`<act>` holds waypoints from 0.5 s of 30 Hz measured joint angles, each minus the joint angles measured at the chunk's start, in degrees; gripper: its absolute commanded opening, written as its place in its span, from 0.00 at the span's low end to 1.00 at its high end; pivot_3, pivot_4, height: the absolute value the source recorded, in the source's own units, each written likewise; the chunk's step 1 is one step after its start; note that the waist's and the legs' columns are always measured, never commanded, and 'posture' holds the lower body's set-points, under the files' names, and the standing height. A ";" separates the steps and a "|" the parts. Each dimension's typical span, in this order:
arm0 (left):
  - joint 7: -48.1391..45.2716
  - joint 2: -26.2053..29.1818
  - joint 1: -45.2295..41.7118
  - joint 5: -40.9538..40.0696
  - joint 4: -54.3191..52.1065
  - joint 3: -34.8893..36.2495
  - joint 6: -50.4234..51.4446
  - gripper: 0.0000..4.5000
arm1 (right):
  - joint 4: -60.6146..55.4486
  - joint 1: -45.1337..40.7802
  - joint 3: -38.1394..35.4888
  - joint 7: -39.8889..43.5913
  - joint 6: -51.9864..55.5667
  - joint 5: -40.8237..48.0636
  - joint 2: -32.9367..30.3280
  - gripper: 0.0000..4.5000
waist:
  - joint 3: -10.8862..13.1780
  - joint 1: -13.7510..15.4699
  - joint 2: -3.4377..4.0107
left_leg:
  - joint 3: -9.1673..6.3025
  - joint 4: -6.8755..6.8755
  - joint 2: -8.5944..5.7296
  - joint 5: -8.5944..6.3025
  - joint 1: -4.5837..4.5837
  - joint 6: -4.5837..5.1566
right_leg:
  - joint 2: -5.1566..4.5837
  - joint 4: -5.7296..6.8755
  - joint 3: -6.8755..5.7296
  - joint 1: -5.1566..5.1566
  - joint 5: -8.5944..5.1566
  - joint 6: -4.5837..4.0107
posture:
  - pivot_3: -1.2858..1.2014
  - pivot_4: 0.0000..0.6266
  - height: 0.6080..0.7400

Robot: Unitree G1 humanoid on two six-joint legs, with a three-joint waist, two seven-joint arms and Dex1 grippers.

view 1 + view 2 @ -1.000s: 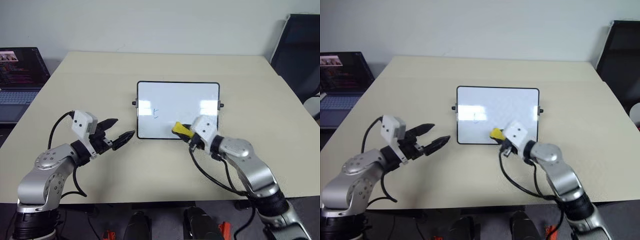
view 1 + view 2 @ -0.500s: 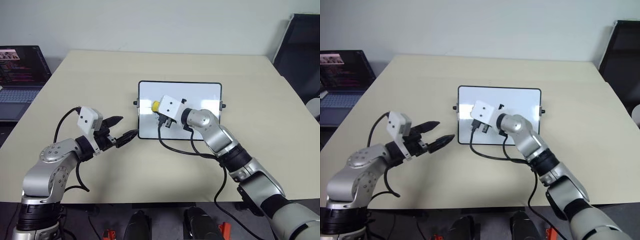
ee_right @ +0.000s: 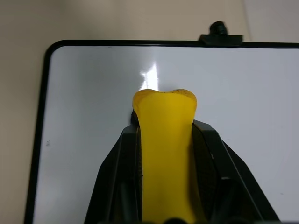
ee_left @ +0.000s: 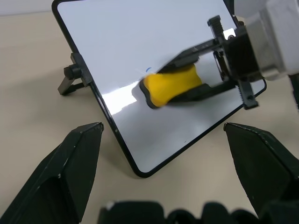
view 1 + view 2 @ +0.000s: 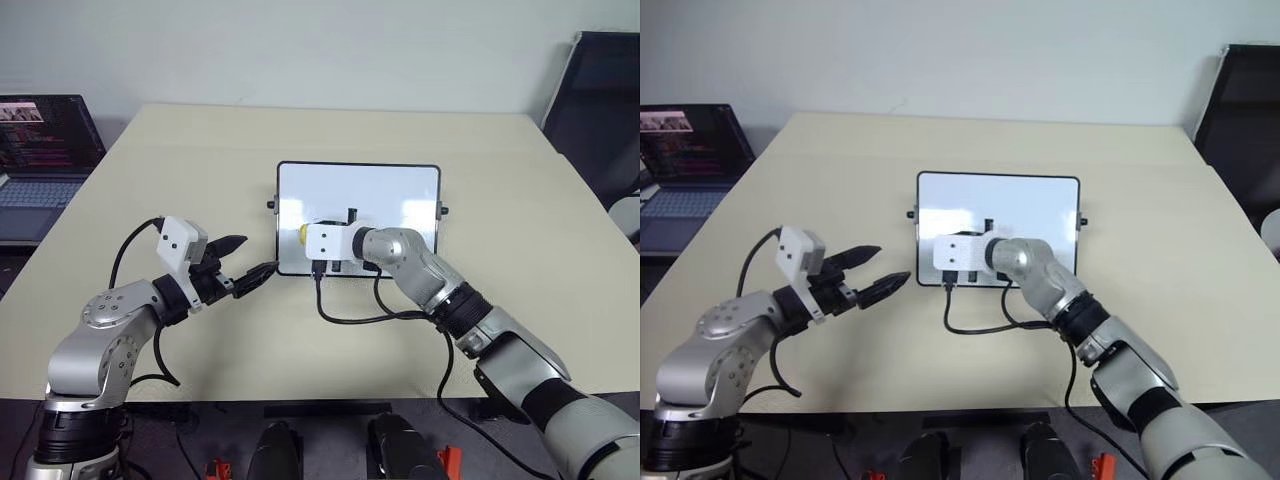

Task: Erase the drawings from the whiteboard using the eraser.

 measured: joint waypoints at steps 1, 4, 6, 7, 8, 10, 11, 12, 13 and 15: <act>-0.01 -0.04 0.04 0.00 0.00 -0.03 0.00 1.00 | 1.30 -0.87 -1.23 -1.67 -0.01 -0.20 -0.06 0.25 | 0.00 0.09 0.00 | -0.01 0.00 0.00 0.05 0.00 0.06 | -0.01 -0.01 -0.02 0.01 0.01 -0.01 | 0.52 0.24 1.00; -0.04 -0.07 0.11 0.00 0.00 -0.04 0.00 1.00 | 2.34 -1.52 -3.16 -1.61 -0.04 -0.09 -0.63 0.25 | -0.02 0.13 -0.04 | -0.01 0.07 -0.02 0.08 0.00 0.10 | -0.02 -0.05 0.00 0.07 0.01 -0.01 | 0.52 0.24 1.00; -0.08 -0.14 0.11 0.00 0.00 -0.09 -0.01 1.00 | 1.42 -0.83 -3.21 1.21 0.16 0.31 -0.87 0.25 | -0.04 0.06 -0.05 | 0.00 0.08 -0.01 0.08 0.03 0.10 | -0.02 -0.03 0.01 0.10 0.01 0.00 | 0.52 0.24 1.00; -0.10 -0.19 0.10 0.00 0.00 -0.16 -0.01 1.00 | 0.37 0.01 -3.08 3.31 0.26 0.46 -1.21 0.25 | -0.04 0.06 -0.05 | -0.01 0.08 -0.01 0.08 0.05 0.11 | -0.01 -0.02 0.00 0.13 0.01 0.00 | 0.52 0.24 1.00; -0.11 -0.21 0.11 0.00 0.00 -0.22 -0.02 1.00 | -0.95 1.06 -2.67 5.59 0.25 0.50 -1.58 0.25 | -0.05 0.07 -0.05 | -0.02 0.08 0.01 0.08 0.08 0.11 | 0.00 -0.02 -0.02 0.18 0.00 0.01 | 0.52 0.24 1.00; -0.13 -0.25 0.09 0.00 0.01 -0.33 -0.03 1.00 | -3.65 2.89 -1.03 10.07 0.23 0.52 -2.30 0.25 | -0.05 0.04 -0.04 | -0.02 0.04 0.03 0.08 0.13 0.11 | 0.02 -0.04 -0.02 0.23 -0.03 0.04 | 0.52 0.24 1.00; -0.13 -0.29 0.09 0.00 0.01 -0.41 -0.03 1.00 | -4.64 3.83 -0.46 11.61 0.23 0.51 -2.39 0.25 | -0.05 0.01 -0.04 | -0.02 0.03 0.03 0.08 0.15 0.10 | 0.02 -0.04 -0.02 0.24 -0.04 0.05 | 0.52 0.24 1.00; -0.13 -0.31 0.09 0.00 0.01 -0.50 -0.03 1.00 | -4.93 4.16 -0.12 12.05 0.23 0.41 -2.36 0.25 | -0.04 0.00 -0.02 | -0.02 0.02 0.02 0.08 0.15 0.10 | 0.02 -0.04 -0.01 0.23 -0.04 0.05 | 0.52 0.24 1.00; -0.17 -0.33 0.09 0.00 0.01 -0.69 -0.03 1.00 | -4.84 4.14 -0.09 11.52 0.24 0.07 -2.30 0.25 | -0.04 -0.03 -0.02 | -0.02 0.02 0.02 0.08 0.15 0.10 | 0.02 -0.03 -0.01 0.23 -0.03 0.05 | 0.52 0.24 1.00; -0.20 -0.34 0.10 0.00 0.01 -0.79 -0.03 1.00 | -3.91 4.08 -0.09 9.20 0.17 -0.69 -1.71 0.25 | -0.04 -0.01 -0.03 | -0.03 0.04 0.01 0.08 0.18 0.10 | 0.02 -0.02 -0.01 0.24 -0.02 0.02 | 0.52 0.24 1.00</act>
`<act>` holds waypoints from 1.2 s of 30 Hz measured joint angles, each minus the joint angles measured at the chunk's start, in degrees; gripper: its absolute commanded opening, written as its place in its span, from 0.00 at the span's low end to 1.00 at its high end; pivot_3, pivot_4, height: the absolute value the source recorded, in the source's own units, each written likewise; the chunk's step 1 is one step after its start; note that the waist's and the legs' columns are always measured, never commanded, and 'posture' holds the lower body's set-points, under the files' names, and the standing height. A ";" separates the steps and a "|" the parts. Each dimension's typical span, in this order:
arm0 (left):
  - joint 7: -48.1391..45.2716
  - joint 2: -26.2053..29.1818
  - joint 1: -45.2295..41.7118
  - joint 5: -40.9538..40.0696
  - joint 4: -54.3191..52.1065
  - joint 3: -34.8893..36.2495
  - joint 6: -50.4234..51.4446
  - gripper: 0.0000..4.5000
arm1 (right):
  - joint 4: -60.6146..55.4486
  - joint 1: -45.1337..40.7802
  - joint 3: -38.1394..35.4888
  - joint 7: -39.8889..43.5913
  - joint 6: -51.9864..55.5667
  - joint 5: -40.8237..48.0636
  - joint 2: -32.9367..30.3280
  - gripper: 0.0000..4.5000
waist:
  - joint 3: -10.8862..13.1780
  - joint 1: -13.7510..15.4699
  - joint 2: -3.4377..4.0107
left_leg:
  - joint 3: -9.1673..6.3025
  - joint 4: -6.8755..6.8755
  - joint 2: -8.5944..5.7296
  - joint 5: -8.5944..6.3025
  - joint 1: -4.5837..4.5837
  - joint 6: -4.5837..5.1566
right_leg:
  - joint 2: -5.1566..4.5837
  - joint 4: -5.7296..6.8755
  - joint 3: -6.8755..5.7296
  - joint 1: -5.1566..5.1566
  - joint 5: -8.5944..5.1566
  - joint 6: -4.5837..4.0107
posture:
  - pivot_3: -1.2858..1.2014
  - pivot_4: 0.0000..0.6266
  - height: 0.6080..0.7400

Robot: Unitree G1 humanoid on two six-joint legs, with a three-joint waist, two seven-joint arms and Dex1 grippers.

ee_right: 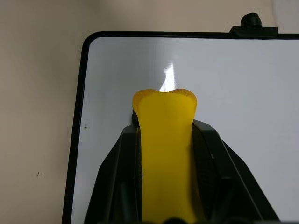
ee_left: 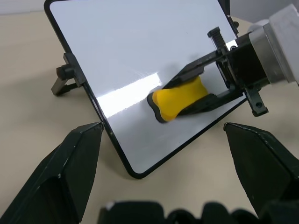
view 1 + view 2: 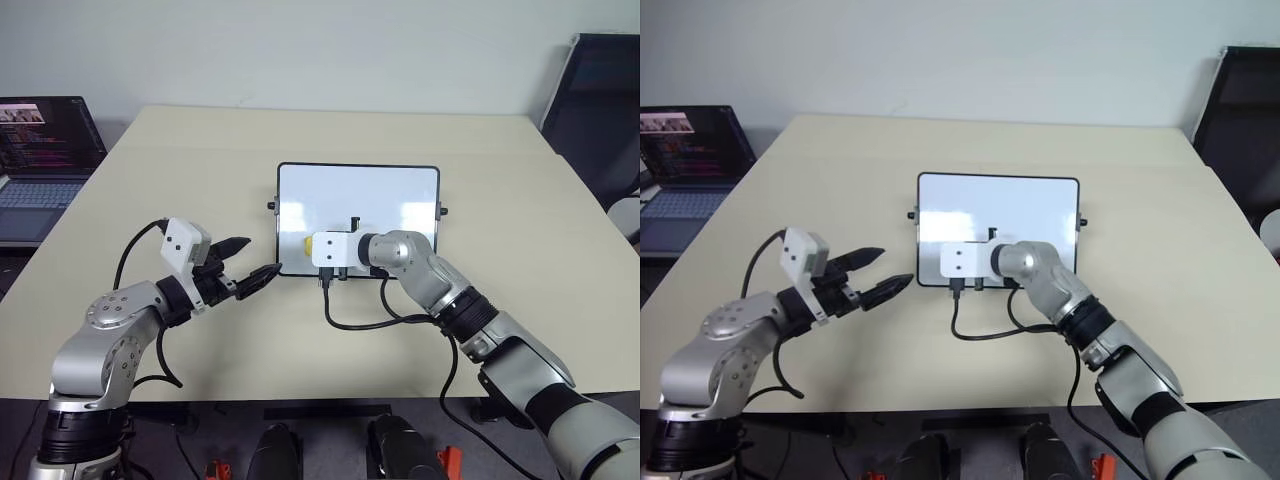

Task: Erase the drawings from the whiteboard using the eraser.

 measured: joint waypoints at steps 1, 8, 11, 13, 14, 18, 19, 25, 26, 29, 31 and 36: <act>-0.01 0.00 0.00 0.00 0.00 0.00 0.00 1.00 | 0.84 -0.33 -0.02 -2.20 -0.09 -0.55 0.53 0.25 | 0.01 0.00 0.02 | 0.00 0.00 -0.01 0.00 0.01 0.00 | -0.01 0.00 0.02 -0.01 0.01 -0.01 | 0.52 0.24 1.00; -0.08 0.00 -0.01 0.00 0.00 -0.04 -0.02 1.00 | 4.84 -3.95 -2.06 -9.07 -3.03 -3.05 -1.29 0.25 | 0.01 0.03 0.00 | 0.03 0.03 -0.10 0.00 0.01 0.00 | -0.12 -0.21 0.06 -0.22 0.02 -0.04 | 0.52 0.24 1.00; -0.07 -0.01 0.00 -0.02 0.00 -0.04 -0.03 1.00 | 3.39 -3.05 -2.02 -6.55 -4.09 -3.23 -2.17 0.25 | -0.02 0.02 -0.03 | 0.03 0.03 -0.09 0.01 0.02 0.01 | -0.11 -0.10 0.04 -0.21 0.02 -0.03 | 0.52 0.24 1.00; -0.06 -0.01 -0.01 -0.04 0.00 -0.04 -0.03 1.00 | 0.89 -0.93 -1.74 -3.73 -4.61 -3.14 -2.49 0.25 | -0.03 0.04 -0.04 | 0.02 0.03 -0.06 0.02 0.05 0.03 | -0.08 -0.02 0.01 -0.03 0.03 -0.03 | 0.52 0.24 1.00; -0.06 -0.02 -0.03 -0.05 0.00 -0.05 -0.02 1.00 | -0.27 0.14 -1.26 -2.63 -4.91 -3.06 -2.45 0.25 | -0.01 0.01 -0.02 | 0.01 0.01 -0.01 0.02 0.05 0.03 | -0.03 -0.01 0.02 0.05 0.02 -0.02 | 0.52 0.24 1.00; -0.16 -0.08 -0.68 -0.13 -0.07 -0.23 -0.02 1.00 | -5.75 4.57 -3.38 -1.75 -2.52 -1.35 -2.39 0.25 | -0.01 0.15 -0.02 | 0.00 -0.17 0.01 0.02 -0.01 0.02 | 0.00 -0.06 -0.01 0.00 -0.07 0.04 | 0.52 0.24 1.00; -0.23 -0.07 -0.78 -0.12 -0.08 -0.29 -0.02 1.00 | -7.52 5.98 -4.49 -1.73 -1.04 -0.58 -2.40 0.25 | 0.00 0.21 0.00 | 0.00 -0.17 0.00 0.02 -0.04 0.02 | -0.01 -0.08 0.00 -0.01 -0.09 0.07 | 0.52 0.24 1.00; -3.12 0.03 -5.01 0.03 -0.63 -4.75 -0.07 1.00 | -29.56 16.32 -20.00 -1.97 16.96 8.45 -1.40 0.25 | 0.04 1.28 0.01 | -0.03 -0.17 -0.02 0.01 -0.41 0.00 | -0.02 -0.11 -0.04 -0.30 -0.03 0.31 | 0.52 0.24 1.00; -3.63 0.00 -6.10 0.05 -0.77 -5.57 -0.11 1.00 | -33.63 17.68 -22.52 -2.39 20.68 10.11 -0.67 0.25 | 0.04 1.40 0.01 | -0.04 -0.18 -0.01 0.01 -0.41 0.00 | 0.00 -0.11 -0.06 -0.31 -0.03 0.30 | 0.52 0.24 1.00; -5.29 -0.87 -10.91 0.45 -0.85 -9.25 -0.45 1.00 | -46.19 23.46 -30.97 -5.22 33.60 12.74 1.68 0.25 | 0.05 1.74 0.03 | -0.12 -0.19 -0.01 0.01 -0.42 0.00 | 0.01 -0.11 -0.12 -0.30 -0.15 0.09 | 0.52 0.24 1.00; -7.38 -1.46 -13.72 1.04 -0.71 -11.96 -1.45 1.00 | -53.20 27.43 -36.14 -6.88 41.63 13.72 1.76 0.25 | 0.04 2.05 0.02 | -0.07 -0.17 -0.04 0.00 -0.41 -0.01 | -0.03 -0.18 -0.09 -0.27 -0.16 0.09 | 0.52 0.24 1.00; -11.53 -5.73 -21.07 1.93 2.83 -18.09 -2.06 1.00 | -62.01 37.29 -42.54 -8.27 49.67 14.79 -3.21 0.25 | 0.05 1.90 0.04 | -0.02 -0.15 -0.06 0.01 -0.41 0.00 | -0.05 -0.19 -0.06 -0.28 -0.16 0.08 | 0.52 0.24 1.00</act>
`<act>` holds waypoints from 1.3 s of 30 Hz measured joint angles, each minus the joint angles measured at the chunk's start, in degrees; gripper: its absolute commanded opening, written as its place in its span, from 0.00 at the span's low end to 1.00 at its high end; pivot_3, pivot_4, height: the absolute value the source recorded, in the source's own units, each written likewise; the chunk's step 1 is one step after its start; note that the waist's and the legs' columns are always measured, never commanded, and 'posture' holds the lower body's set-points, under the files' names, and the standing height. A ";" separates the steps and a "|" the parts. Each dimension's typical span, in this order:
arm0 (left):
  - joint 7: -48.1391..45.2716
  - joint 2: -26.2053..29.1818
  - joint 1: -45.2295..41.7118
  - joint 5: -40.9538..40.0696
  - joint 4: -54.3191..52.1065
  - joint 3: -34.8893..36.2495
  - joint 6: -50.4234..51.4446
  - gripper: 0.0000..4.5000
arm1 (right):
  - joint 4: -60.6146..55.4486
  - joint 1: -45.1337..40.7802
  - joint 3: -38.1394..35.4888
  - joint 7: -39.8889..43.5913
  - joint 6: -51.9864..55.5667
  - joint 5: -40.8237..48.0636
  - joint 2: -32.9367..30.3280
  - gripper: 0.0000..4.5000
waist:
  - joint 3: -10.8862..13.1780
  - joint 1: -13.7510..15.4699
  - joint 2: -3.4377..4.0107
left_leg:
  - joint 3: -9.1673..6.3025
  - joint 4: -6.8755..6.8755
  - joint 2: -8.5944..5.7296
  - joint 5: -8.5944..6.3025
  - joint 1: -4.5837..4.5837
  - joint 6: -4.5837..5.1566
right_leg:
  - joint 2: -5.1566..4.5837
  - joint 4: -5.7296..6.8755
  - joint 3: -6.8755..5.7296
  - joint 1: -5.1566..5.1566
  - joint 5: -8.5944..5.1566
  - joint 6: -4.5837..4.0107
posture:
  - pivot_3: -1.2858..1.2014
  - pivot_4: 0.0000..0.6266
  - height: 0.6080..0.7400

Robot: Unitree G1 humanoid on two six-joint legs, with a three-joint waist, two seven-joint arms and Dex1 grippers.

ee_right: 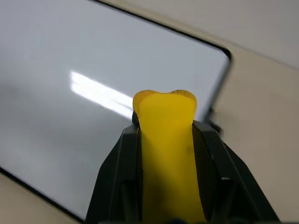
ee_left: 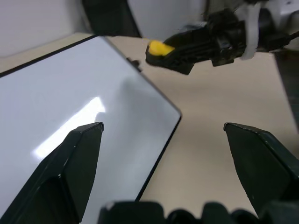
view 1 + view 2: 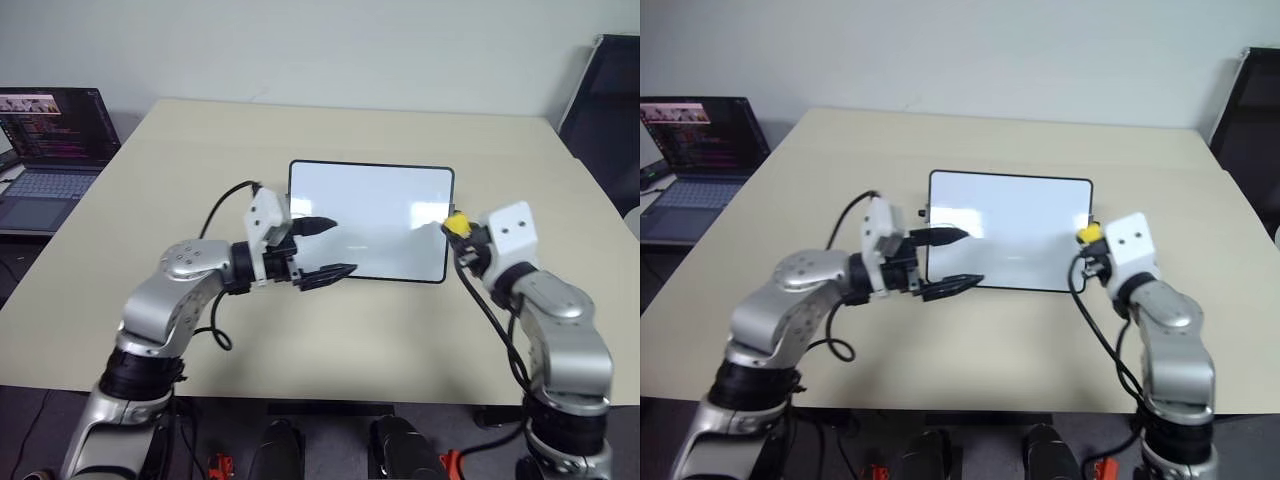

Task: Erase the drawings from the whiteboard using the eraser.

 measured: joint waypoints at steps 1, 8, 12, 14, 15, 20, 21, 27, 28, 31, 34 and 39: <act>-1.21 -1.04 -2.23 0.50 1.29 -1.71 -0.32 1.00 | -1.02 1.87 -0.73 -0.24 1.76 0.18 -0.85 0.25 | 0.00 -0.06 0.00 | 0.00 0.00 0.00 0.00 0.00 0.00 | 0.00 0.01 0.01 0.00 0.00 0.00 | 0.52 0.24 1.00; -10.13 -6.94 -12.07 6.37 11.88 -11.49 -6.60 1.00 | 3.45 3.76 -3.00 -3.84 5.00 2.69 -1.11 0.25 | 0.00 -1.08 0.01 | 0.04 0.01 -0.02 0.01 0.05 0.01 | 0.03 0.04 0.08 0.01 0.01 0.01 | 0.52 0.24 1.00; -14.56 -10.17 -13.98 10.22 18.74 -15.92 -10.27 1.00 | 12.64 -0.10 -6.08 -5.37 3.67 5.64 -1.46 0.25 | 0.01 -1.29 0.03 | 0.06 0.00 -0.04 0.01 0.04 0.02 | 0.03 0.03 0.12 0.01 0.02 0.04 | 0.52 0.24 1.00; -14.90 -11.49 -14.18 12.35 21.33 -16.85 -12.33 1.00 | 16.76 -1.53 -7.14 -6.14 1.99 6.83 -2.11 0.25 | 0.01 -1.31 0.04 | 0.04 -0.01 -0.03 0.00 0.04 0.02 | 0.04 0.05 0.10 0.02 0.03 0.06 | 0.52 0.24 1.00; -14.90 -11.93 -14.36 13.25 22.27 -17.14 -13.18 1.00 | 18.55 -2.19 -7.60 -6.35 1.33 7.13 -2.39 0.25 | 0.03 -1.31 0.06 | 0.03 -0.01 -0.03 0.00 0.03 0.03 | 0.04 0.05 0.10 0.01 0.09 0.16 | 0.52 0.24 1.00; -15.62 -14.01 -15.38 15.56 23.90 -18.00 -15.11 1.00 | 28.13 -4.94 -8.15 -7.60 -3.32 9.34 -3.45 0.25 | 0.07 -1.40 0.13 | 0.04 -0.02 -0.04 0.00 0.02 0.03 | 0.04 0.04 0.13 0.02 0.15 0.32 | 0.52 0.24 1.00; -15.70 -14.40 -15.49 15.55 23.86 -18.00 -15.03 1.00 | 30.58 -5.91 -8.17 -8.12 -4.58 9.58 -3.64 0.25 | 0.09 -1.48 0.16 | 0.04 -0.02 -0.04 0.00 0.02 0.03 | 0.04 0.04 0.13 0.02 0.16 0.33 | 0.52 0.24 1.00; -15.58 -14.70 -15.45 15.56 23.38 -17.91 -13.68 1.00 | 37.60 -8.36 -8.20 -9.66 -9.22 11.44 -5.33 0.45 | 0.14 -1.69 0.23 | 0.03 -0.01 -0.04 0.01 0.02 0.03 | 0.05 0.06 0.13 0.03 0.17 0.36 | 0.52 0.24 1.00; -15.47 -14.63 -15.41 15.56 23.00 -17.88 -13.31 1.00 | 38.33 -8.55 -8.20 -9.83 -9.70 11.69 -5.45 0.52 | 0.14 -1.69 0.24 | 0.03 -0.01 -0.04 0.01 0.03 0.04 | 0.05 0.07 0.13 0.03 0.17 0.36 | 0.52 0.24 1.00; -14.46 -14.02 -14.62 15.52 21.26 -17.16 -12.20 1.00 | 39.49 -8.61 -8.20 -9.86 -10.42 13.32 -5.74 0.75 | 0.16 -1.70 0.28 | 0.02 -0.01 -0.04 0.01 0.02 0.04 | 0.06 0.08 0.13 0.03 0.18 0.38 | 0.52 0.24 1.00; -13.90 -13.59 -13.57 15.47 20.34 -15.95 -11.29 1.00 | 39.49 -8.61 -8.21 -10.04 -10.96 14.03 -6.01 0.99 | 0.16 -1.75 0.30 | 0.02 -0.01 -0.04 0.01 0.03 0.04 | 0.06 0.10 0.13 0.03 0.18 0.39 | 0.52 0.24 1.00; -9.26 -14.28 -11.10 13.96 16.91 -12.24 -9.44 1.00 | 36.05 -8.56 -8.24 -11.30 -11.07 15.84 -5.99 1.00 | 0.19 -1.77 0.35 | 0.01 0.00 -0.04 0.01 0.03 0.04 | 0.06 0.13 0.14 0.03 0.19 0.41 | 0.52 0.24 1.00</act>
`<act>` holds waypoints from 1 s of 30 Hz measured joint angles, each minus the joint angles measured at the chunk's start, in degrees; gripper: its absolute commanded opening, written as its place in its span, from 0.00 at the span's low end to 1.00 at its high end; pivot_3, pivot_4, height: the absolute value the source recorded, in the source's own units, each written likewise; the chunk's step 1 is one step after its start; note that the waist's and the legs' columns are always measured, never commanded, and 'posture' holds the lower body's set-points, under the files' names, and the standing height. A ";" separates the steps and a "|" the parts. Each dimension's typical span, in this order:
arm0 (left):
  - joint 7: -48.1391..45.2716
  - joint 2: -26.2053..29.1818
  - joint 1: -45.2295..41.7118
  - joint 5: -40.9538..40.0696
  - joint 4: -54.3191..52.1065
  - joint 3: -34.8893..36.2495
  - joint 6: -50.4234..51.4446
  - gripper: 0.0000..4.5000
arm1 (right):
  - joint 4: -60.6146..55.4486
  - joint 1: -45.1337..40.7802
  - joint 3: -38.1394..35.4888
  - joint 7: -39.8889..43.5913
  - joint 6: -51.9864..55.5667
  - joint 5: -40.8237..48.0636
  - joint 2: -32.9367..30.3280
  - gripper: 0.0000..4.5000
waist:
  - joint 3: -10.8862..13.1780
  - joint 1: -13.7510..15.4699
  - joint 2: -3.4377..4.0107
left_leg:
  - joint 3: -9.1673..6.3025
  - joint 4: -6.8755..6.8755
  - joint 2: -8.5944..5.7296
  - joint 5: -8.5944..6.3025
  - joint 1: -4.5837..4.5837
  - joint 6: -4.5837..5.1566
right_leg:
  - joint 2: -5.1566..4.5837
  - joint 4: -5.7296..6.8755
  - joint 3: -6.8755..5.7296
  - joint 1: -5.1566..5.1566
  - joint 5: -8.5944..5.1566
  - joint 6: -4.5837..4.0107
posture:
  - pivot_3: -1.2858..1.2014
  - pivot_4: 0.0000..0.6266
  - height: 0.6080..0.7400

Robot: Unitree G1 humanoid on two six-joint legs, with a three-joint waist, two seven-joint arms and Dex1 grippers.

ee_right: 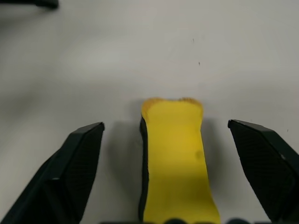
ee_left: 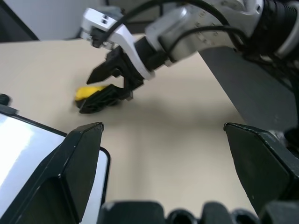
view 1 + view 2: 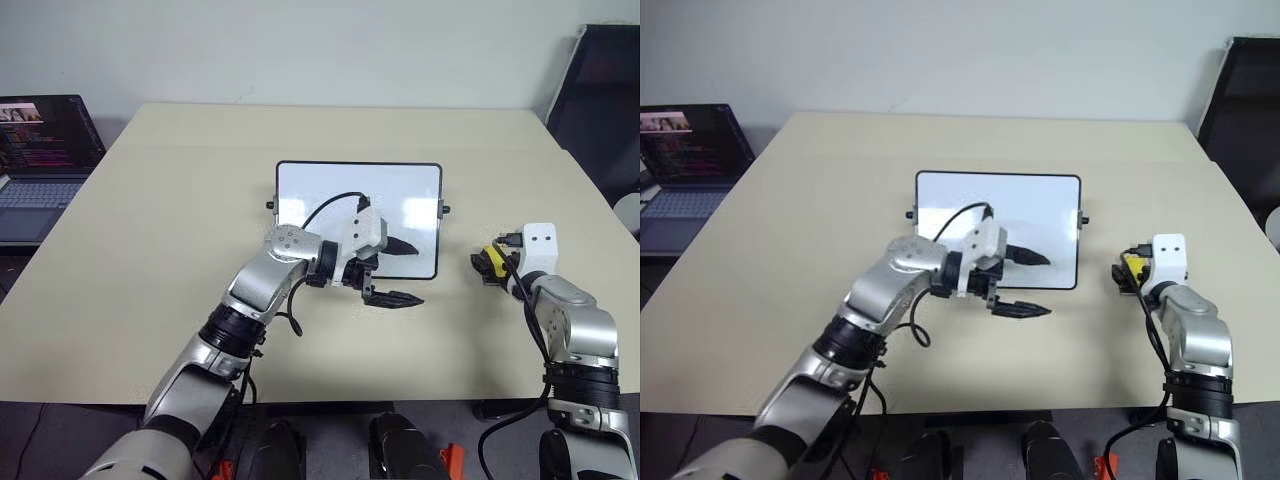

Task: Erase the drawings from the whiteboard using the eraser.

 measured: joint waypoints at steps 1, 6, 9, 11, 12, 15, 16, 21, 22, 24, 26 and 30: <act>1.25 0.02 0.30 -0.11 -0.45 0.98 0.40 1.00 | -1.59 0.04 -0.09 -0.25 0.00 0.18 -0.03 1.00 | -0.01 0.00 0.01 | -0.02 0.00 0.01 0.00 0.01 0.00 | 0.01 0.01 -0.02 0.01 0.00 0.00 | 0.52 0.24 1.00; 9.35 2.79 9.71 -3.45 -9.16 10.25 6.60 1.00 | -19.46 7.17 -0.71 -1.25 0.13 2.60 1.49 1.00 | -0.06 -0.17 0.10 | -0.13 -0.10 0.08 -0.02 0.02 0.02 | 0.08 0.06 -0.06 -0.01 -0.11 0.00 | 0.52 0.24 1.00; 16.15 4.96 18.56 -6.29 -16.35 18.75 12.04 1.00 | -28.67 15.54 -0.69 -1.25 -0.81 5.09 5.70 1.00 | -0.06 -0.04 0.10 | -0.25 -0.10 0.11 -0.03 0.00 0.01 | 0.08 0.04 -0.20 0.02 -0.17 -0.05 | 0.52 0.24 1.00; 20.77 4.93 22.41 -6.99 -20.47 22.62 13.94 1.00 | -30.41 20.58 0.25 -0.62 -2.88 6.50 7.40 1.00 | -0.05 0.14 0.09 | -0.21 -0.06 0.05 -0.03 -0.01 0.00 | 0.00 0.01 -0.19 0.04 -0.16 -0.04 | 0.52 0.24 1.00; 24.15 4.45 24.61 -7.01 -22.86 24.76 14.11 1.00 | -30.52 22.62 0.84 -0.11 -5.92 6.52 7.80 1.00 | -0.05 0.28 0.09 | -0.16 0.00 0.00 -0.02 0.00 -0.01 | -0.08 -0.05 -0.17 0.09 -0.20 -0.13 | 0.52 0.24 1.00; 32.77 2.16 31.86 -4.59 -27.63 30.40 11.81 1.00 | -30.52 26.44 1.05 0.10 -16.27 6.62 11.45 1.00 | -0.07 0.15 0.07 | -0.13 0.18 -0.01 -0.03 0.28 -0.03 | -0.10 -0.17 -0.10 0.48 -0.24 -0.31 | 0.52 0.24 1.00; 36.97 0.81 35.19 -2.67 -28.59 32.28 10.49 1.00 | -30.08 27.63 0.70 0.12 -19.96 6.96 12.81 1.00 | -0.07 0.04 0.06 | -0.12 0.18 -0.01 -0.03 0.45 -0.03 | -0.10 -0.25 -0.06 0.65 -0.24 -0.32 | 0.52 0.24 1.00; 48.60 -2.69 40.24 4.41 -28.91 33.55 6.81 1.00 | -25.05 28.33 -0.15 0.23 -27.20 8.76 13.90 1.00 | -0.06 0.08 -0.06 | -0.14 0.25 -0.02 -0.25 0.48 -0.38 | -0.13 -0.53 -0.06 0.63 -0.22 -0.35 | 0.52 0.24 1.00; 49.87 -2.87 40.52 5.37 -28.92 33.38 6.28 1.00 | -24.22 28.88 -0.16 0.23 -28.00 8.80 13.86 1.00 | -0.06 0.10 -0.06 | -0.15 0.24 -0.01 -0.26 0.48 -0.40 | -0.13 -0.72 -0.08 0.59 -0.22 -0.36 | 0.52 0.24 1.00; 52.15 -3.74 40.25 6.62 -29.01 32.49 6.01 1.00 | -23.41 30.44 -0.23 0.29 -28.81 8.97 13.35 1.00 | -0.07 0.15 -0.03 | -0.14 0.22 -0.03 -0.26 0.46 -0.40 | -0.17 -1.08 -0.06 0.72 -0.21 -0.38 | 0.52 0.24 1.00; 53.21 -4.17 40.17 7.29 -29.01 31.16 5.50 1.00 | -23.42 32.29 -0.37 0.36 -28.99 9.26 12.88 1.00 | -0.12 0.09 -0.10 | 0.05 0.24 -0.10 -0.27 0.46 -0.40 | -0.33 -1.14 0.01 0.79 -0.21 -0.38 | 0.52 0.24 1.00; 53.78 -4.35 40.62 7.84 -29.01 29.17 5.43 1.00 | -23.59 34.94 -0.46 0.14 -28.70 9.38 12.01 1.00 | -0.14 0.11 -0.13 | 0.26 0.22 -0.11 -0.12 0.41 -0.17 | -0.40 -0.97 0.07 0.84 -0.16 -0.31 | 0.52 0.24 1.00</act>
